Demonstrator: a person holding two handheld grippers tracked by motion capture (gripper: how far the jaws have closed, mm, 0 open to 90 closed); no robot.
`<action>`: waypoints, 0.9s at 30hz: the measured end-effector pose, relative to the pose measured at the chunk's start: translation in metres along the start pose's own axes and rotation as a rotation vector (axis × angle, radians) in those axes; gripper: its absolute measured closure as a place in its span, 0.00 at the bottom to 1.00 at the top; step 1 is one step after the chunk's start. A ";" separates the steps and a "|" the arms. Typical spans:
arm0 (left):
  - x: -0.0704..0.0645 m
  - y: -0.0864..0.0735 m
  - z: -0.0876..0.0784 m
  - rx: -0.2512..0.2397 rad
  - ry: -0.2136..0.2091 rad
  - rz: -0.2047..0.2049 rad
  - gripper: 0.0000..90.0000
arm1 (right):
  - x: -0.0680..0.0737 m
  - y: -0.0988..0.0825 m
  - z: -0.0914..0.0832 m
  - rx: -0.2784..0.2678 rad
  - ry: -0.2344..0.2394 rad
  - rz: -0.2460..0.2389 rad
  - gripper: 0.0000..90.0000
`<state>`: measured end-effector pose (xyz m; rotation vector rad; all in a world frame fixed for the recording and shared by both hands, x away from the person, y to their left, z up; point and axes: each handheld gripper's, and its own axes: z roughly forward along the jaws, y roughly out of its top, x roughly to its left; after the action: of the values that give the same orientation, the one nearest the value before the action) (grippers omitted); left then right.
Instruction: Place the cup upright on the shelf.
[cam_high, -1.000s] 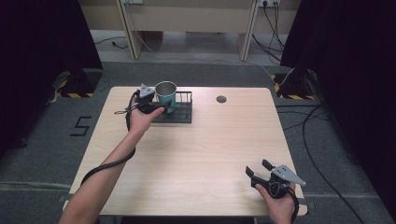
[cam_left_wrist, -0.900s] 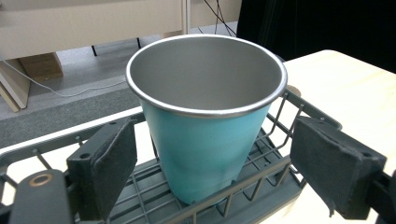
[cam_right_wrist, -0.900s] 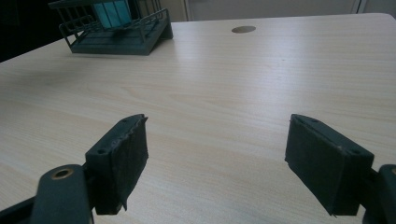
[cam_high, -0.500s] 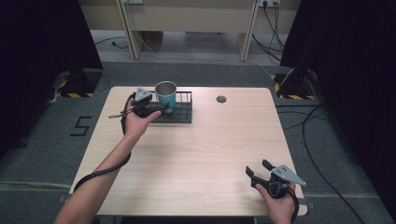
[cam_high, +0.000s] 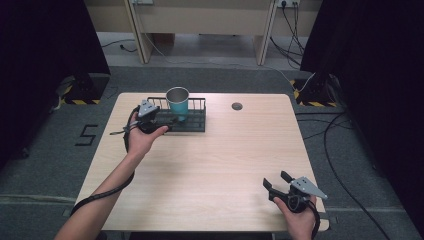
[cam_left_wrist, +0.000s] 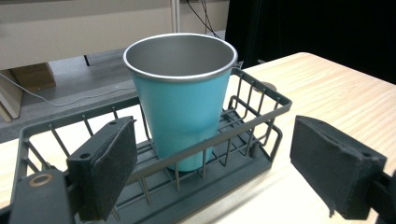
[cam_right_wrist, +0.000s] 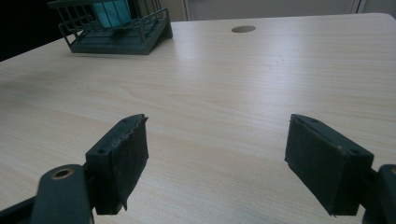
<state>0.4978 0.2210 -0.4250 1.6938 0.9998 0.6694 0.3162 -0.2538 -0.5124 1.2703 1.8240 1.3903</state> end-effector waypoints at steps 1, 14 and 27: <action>0.000 -0.001 -0.001 -0.002 -0.002 0.000 0.16 | 0.000 0.000 0.000 0.000 0.000 0.000 0.24; -0.005 -0.015 -0.021 -0.008 -0.019 0.005 0.16 | 0.000 0.000 0.000 0.000 0.000 0.008 0.24; -0.005 -0.030 -0.043 -0.008 -0.028 0.011 0.16 | 0.000 0.000 0.000 0.000 -0.002 0.010 0.24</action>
<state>0.4511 0.2415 -0.4387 1.6984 0.9677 0.6542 0.3158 -0.2540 -0.5124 1.2818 1.8187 1.3942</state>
